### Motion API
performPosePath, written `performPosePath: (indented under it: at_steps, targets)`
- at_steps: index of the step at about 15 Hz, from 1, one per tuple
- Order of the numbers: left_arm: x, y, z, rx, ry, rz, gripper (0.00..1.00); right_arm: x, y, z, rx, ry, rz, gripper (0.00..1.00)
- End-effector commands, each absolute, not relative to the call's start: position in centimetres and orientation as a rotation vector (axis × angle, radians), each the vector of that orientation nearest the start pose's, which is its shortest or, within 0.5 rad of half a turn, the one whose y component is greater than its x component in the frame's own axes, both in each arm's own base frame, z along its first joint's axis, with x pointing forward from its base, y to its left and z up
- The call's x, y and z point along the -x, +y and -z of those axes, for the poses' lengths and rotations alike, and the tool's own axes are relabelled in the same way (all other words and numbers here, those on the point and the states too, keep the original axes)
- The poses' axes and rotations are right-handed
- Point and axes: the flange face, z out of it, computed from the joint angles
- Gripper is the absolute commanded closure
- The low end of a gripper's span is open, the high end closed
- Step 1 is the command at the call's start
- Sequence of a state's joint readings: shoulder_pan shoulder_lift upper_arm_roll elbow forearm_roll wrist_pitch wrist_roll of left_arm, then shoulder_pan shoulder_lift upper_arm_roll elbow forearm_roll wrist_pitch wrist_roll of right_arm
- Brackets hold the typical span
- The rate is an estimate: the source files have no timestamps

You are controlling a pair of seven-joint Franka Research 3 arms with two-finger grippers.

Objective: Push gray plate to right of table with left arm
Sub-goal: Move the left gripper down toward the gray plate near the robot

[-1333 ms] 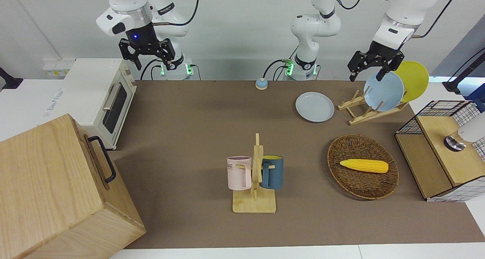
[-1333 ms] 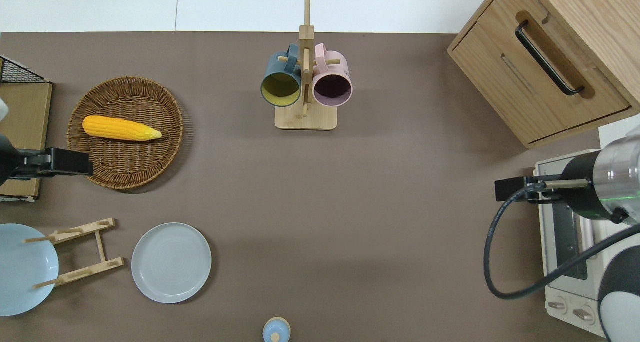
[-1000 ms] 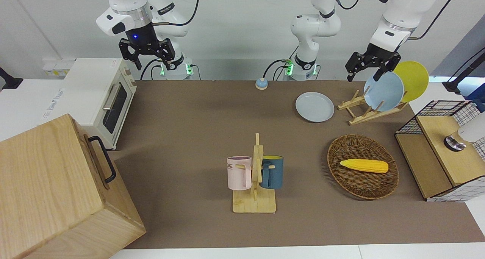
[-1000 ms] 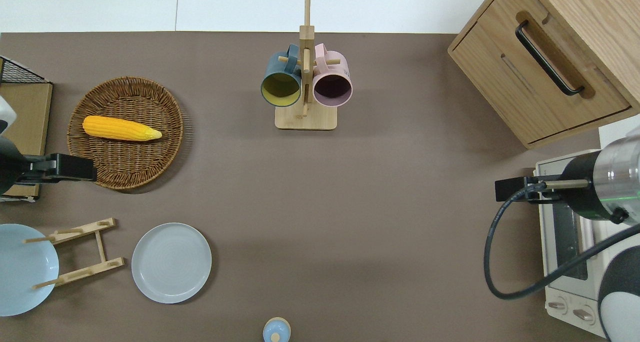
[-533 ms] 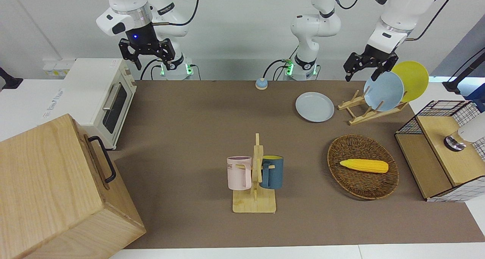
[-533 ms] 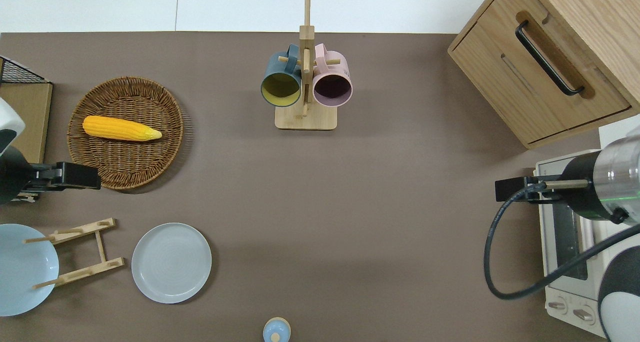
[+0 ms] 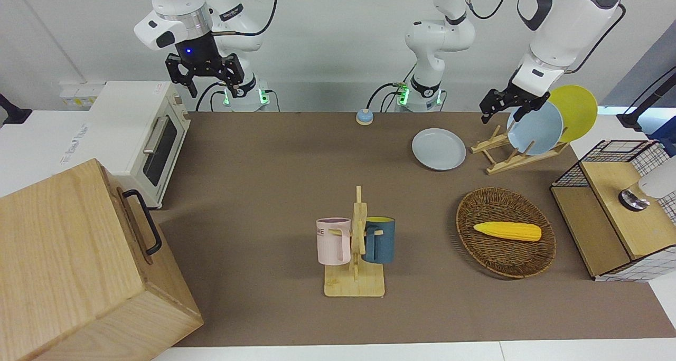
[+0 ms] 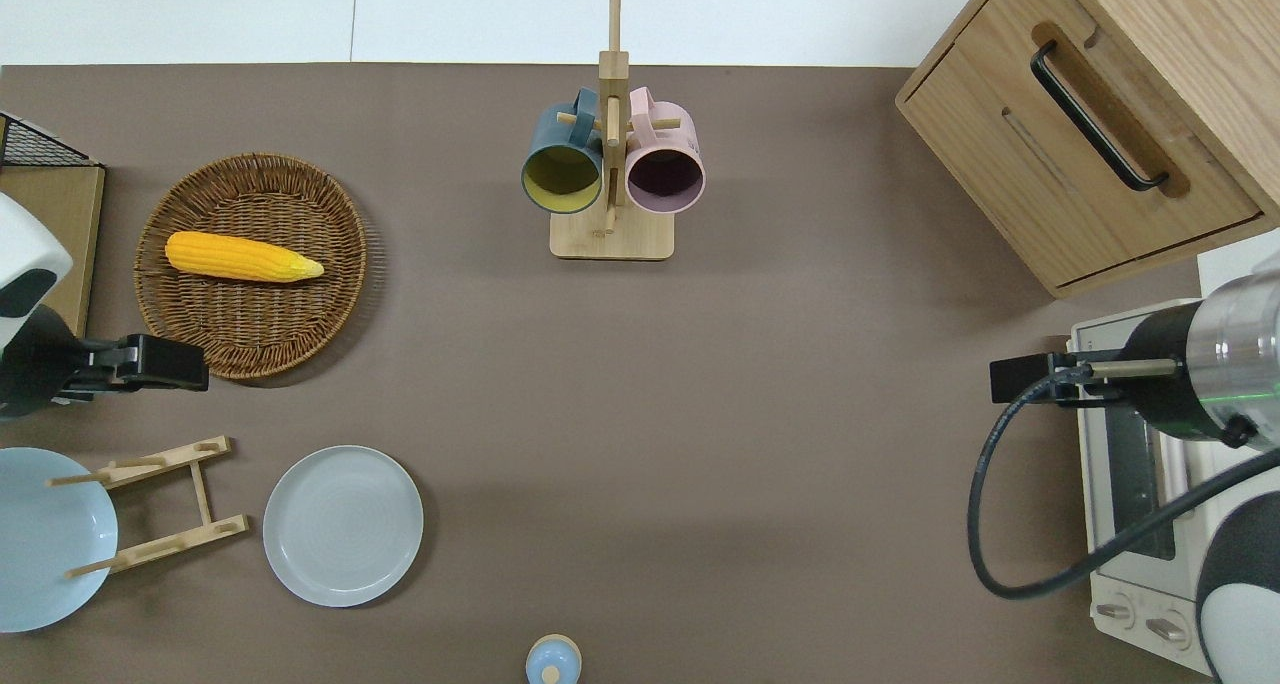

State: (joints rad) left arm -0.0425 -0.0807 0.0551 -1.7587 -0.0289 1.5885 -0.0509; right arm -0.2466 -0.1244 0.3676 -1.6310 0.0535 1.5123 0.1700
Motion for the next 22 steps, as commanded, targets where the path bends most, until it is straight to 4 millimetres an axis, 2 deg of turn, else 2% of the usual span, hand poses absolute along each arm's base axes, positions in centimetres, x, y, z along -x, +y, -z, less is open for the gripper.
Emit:
performPosePath:
  at_steps: [1,3,7,12,15,18,20,22]
  targets:
    - [-50.4,3.0,-54.5,3.165,-0.161,-0.168,0.05,-49.8,7.9,-65.2,3.122,0.113,-0.014,0.005]
    - [-49.5,4.1,-52.4,3.170,-0.180,-0.201,0.06,-49.8,7.9,-65.2,3.122,0.113,-0.014,0.005]
    - [-47.8,5.4,-49.4,3.182,-0.189,-0.233,0.06,-49.8,7.9,-65.2,3.122,0.113,-0.014,0.005]
    - [-45.5,5.4,-43.9,3.187,-0.203,-0.234,0.05,-49.8,7.9,-65.2,3.122,0.113,-0.014,0.005]
    - [-44.2,5.5,-39.9,3.189,-0.218,-0.217,0.05,-49.8,7.9,-65.2,3.122,0.113,-0.014,0.005]
    - [-43.2,5.5,-37.6,3.190,-0.224,-0.202,0.05,-49.8,7.9,-65.2,3.122,0.113,-0.014,0.005]
    - [-41.9,5.2,-34.9,3.192,-0.204,-0.202,0.06,-49.8,7.9,-65.2,3.122,0.113,-0.014,0.005]
    - [-41.1,5.1,-33.8,3.194,-0.179,-0.213,0.06,-49.8,7.9,-65.2,3.122,0.113,-0.014,0.007]
